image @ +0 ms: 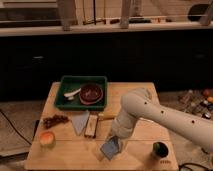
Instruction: Place sponge in paper cup
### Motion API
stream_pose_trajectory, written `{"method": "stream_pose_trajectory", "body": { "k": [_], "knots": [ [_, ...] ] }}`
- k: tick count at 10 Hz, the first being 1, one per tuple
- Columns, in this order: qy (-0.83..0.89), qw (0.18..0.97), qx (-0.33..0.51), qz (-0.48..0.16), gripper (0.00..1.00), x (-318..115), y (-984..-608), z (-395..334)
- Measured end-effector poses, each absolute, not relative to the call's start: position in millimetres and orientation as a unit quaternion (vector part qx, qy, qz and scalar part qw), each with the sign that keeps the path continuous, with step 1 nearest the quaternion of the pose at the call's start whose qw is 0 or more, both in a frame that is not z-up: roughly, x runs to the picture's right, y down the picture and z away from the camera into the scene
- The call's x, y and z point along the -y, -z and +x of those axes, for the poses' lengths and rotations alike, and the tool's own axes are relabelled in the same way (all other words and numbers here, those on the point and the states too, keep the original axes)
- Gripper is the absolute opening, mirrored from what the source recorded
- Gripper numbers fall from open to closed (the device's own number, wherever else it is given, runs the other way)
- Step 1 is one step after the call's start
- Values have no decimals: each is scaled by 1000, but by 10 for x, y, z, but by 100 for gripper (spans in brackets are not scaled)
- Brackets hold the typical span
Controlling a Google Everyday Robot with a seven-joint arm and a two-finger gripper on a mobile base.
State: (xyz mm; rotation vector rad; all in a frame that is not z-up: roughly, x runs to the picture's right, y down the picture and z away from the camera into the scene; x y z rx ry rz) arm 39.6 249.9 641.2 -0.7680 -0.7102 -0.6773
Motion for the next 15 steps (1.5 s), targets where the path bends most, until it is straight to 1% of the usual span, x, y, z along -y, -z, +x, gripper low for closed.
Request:
{"method": "stream_pose_trajectory", "body": {
  "k": [1, 2, 5, 6, 15],
  "knots": [
    [319, 811, 333, -361, 28, -2491, -6420, 380],
    [323, 808, 333, -363, 41, -2476, -6425, 348],
    [326, 805, 333, -367, 70, -2460, -6442, 340],
    [326, 804, 333, -368, 75, -2459, -6450, 347],
    [320, 806, 334, -368, 75, -2435, -6503, 392]
  ]
}}
